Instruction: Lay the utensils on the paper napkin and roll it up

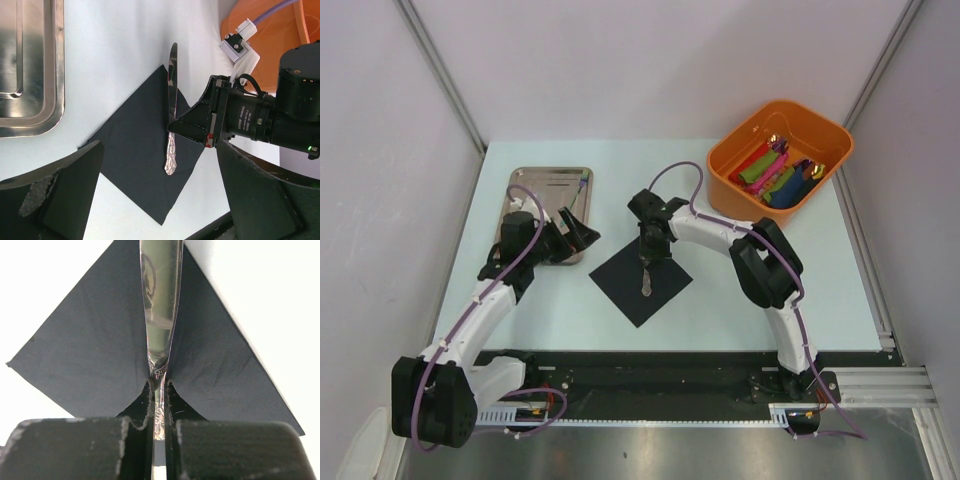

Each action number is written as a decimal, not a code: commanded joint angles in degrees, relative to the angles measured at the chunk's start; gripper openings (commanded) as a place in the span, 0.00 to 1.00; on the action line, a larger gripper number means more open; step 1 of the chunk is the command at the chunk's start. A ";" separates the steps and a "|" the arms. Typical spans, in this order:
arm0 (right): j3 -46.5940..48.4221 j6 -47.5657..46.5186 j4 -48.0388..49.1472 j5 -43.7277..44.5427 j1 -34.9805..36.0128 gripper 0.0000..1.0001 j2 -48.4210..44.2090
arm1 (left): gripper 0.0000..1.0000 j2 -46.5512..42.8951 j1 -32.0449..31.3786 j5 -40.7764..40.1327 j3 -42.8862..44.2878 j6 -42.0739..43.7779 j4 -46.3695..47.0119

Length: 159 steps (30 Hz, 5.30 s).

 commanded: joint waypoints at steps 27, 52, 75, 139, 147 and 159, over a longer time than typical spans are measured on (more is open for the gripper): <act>3.19 -2.94 2.14 -4.03 -2.59 0.56 -8.13 | 0.99 9.38 7.30 0.88 15.93 24.96 -13.11; -7.88 -20.26 8.47 -22.12 -13.22 1.00 -24.41 | 0.45 65.40 6.34 -6.76 74.58 53.11 -34.70; -9.20 -19.56 9.26 -27.58 -14.10 1.00 -23.62 | 0.29 79.91 4.22 -10.29 85.30 53.12 -35.49; -17.72 -17.89 13.92 -33.21 -20.79 1.00 -26.34 | 0.00 46.42 -25.13 -16.70 31.43 3.28 -8.95; -18.16 -17.62 14.36 -33.65 -20.78 1.00 -26.43 | 0.00 47.13 -25.13 -17.14 31.69 3.19 -8.77; -18.87 -17.01 15.06 -33.82 -20.61 1.00 -26.87 | 0.03 47.39 -25.04 -18.19 31.78 2.67 -9.12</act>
